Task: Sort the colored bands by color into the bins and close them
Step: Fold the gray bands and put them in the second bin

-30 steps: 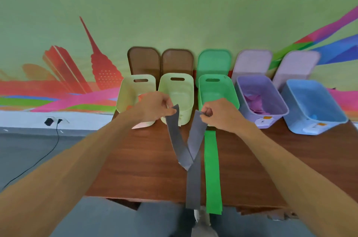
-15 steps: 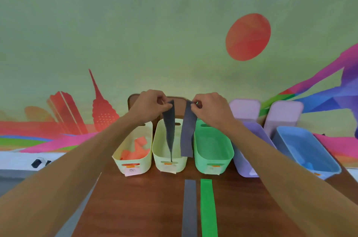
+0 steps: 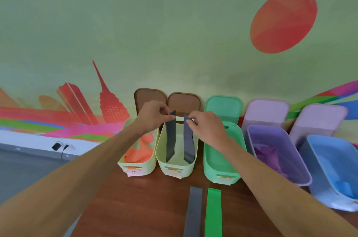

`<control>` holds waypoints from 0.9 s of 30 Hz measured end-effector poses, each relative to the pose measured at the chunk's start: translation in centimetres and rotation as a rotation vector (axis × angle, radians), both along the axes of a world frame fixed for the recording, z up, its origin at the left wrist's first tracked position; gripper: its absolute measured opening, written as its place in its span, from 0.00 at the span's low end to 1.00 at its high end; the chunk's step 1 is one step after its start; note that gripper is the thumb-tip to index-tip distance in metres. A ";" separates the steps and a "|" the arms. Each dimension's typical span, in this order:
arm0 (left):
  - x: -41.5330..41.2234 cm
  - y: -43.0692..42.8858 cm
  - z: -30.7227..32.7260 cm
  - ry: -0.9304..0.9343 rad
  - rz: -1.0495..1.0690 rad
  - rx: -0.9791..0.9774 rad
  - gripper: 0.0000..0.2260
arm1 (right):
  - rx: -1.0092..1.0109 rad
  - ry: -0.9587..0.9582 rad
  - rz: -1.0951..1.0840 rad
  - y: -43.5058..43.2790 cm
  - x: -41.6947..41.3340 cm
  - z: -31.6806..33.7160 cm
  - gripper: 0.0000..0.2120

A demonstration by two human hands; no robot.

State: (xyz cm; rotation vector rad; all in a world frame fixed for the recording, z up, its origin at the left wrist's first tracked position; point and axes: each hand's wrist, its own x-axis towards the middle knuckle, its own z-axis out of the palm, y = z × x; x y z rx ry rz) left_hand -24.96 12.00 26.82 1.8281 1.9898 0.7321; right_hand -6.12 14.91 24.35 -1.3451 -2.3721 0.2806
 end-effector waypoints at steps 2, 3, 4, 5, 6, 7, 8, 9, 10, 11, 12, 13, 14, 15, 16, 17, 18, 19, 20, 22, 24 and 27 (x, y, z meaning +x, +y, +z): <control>-0.1 0.4 -1.4 0.013 0.010 -0.031 0.06 | -0.066 -0.010 0.005 0.7 -0.1 -2.1 0.12; 0.0 0.6 -2.2 0.008 0.022 -0.053 0.06 | -0.097 -0.013 0.003 1.1 -0.1 -3.1 0.12; 0.1 0.6 -3.2 -0.009 0.043 -0.072 0.06 | -0.136 -0.017 -0.001 1.3 -0.1 -3.9 0.13; 0.1 0.7 -4.2 -0.033 0.070 -0.086 0.07 | -0.184 -0.020 -0.005 1.4 0.0 -4.7 0.14; 0.1 0.7 -5.1 -0.065 0.097 -0.102 0.08 | -0.234 -0.028 -0.009 1.5 0.2 -5.4 0.15; 0.1 0.6 -6.0 -0.102 0.119 -0.121 0.09 | -0.276 -0.040 -0.011 1.4 0.5 -6.0 0.17; 0.0 0.4 -6.7 -0.137 0.136 -0.142 0.10 | -0.305 -0.055 -0.013 1.4 0.8 -6.5 0.17; -0.1 0.1 -7.2 -0.164 0.147 -0.164 0.10 | -0.327 -0.063 -0.015 1.4 1.1 -7.0 0.17; -0.3 -0.3 -7.6 -0.182 0.151 -0.177 0.10 | -0.343 -0.065 -0.016 1.3 1.4 -7.5 0.17; -0.5 -0.7 -7.8 -0.194 0.147 -0.179 0.10 | -0.358 -0.063 -0.017 1.2 1.7 -7.9 0.16; -0.6 -1.1 -8.0 -0.202 0.131 -0.175 0.08 | -0.372 -0.058 -0.019 1.0 1.9 -8.3 0.15; -0.8 -1.7 -8.2 -0.201 0.108 -0.174 0.07 | -0.387 -0.052 -0.024 0.7 2.0 -8.7 0.15; -0.7 -2.3 -8.3 -0.196 0.079 -0.178 0.06 | -0.401 -0.050 -0.027 0.2 2.2 -9.2 0.14; -0.6 -2.9 -8.6 -0.190 0.054 -0.193 0.05 | -0.418 -0.048 -0.028 -0.3 2.3 -9.5 0.13; -0.5 -3.5 -8.9 -0.190 0.031 -0.214 0.04 | -0.434 -0.044 -0.027 -0.9 2.4 -9.9 0.13; -0.3 -4.2 -9.3 -0.200 0.007 -0.237 0.04 | -0.453 -0.041 -0.026 -1.5 2.4 -10.2 0.13; -0.1 -4.9 -9.8 -0.210 -0.021 -0.259 0.04 | -0.473 -0.042 -0.020 -2.2 2.6 -10.5 0.12; -0.1 -5.6 -10.4 -0.195 -0.059 -0.282 0.04 | -0.494 -0.050 -0.011 -2.9 2.7 -11.0 0.11; -0.2 -6.3 -11.0 -0.146 -0.111 -0.311 0.04 | -0.517 -0.063 -0.002 -3.5 2.9 -11.4 0.11; -0.6 -7.5 -12.1 -0.008 -0.225 -0.372 0.06 | -0.566 -0.095 0.006 -4.6 3.5 -12.3 0.10; -0.6 -8.2 -13.1 0.065 -0.287 -0.422 0.07 | -0.604 -0.121 -0.009 -5.3 4.3 -13.2 0.11; 0.4 -8.9 -15.3 0.009 -0.272 -0.470 0.07 | -0.654 -0.149 -0.030 -5.9 5.5 -14.8 0.11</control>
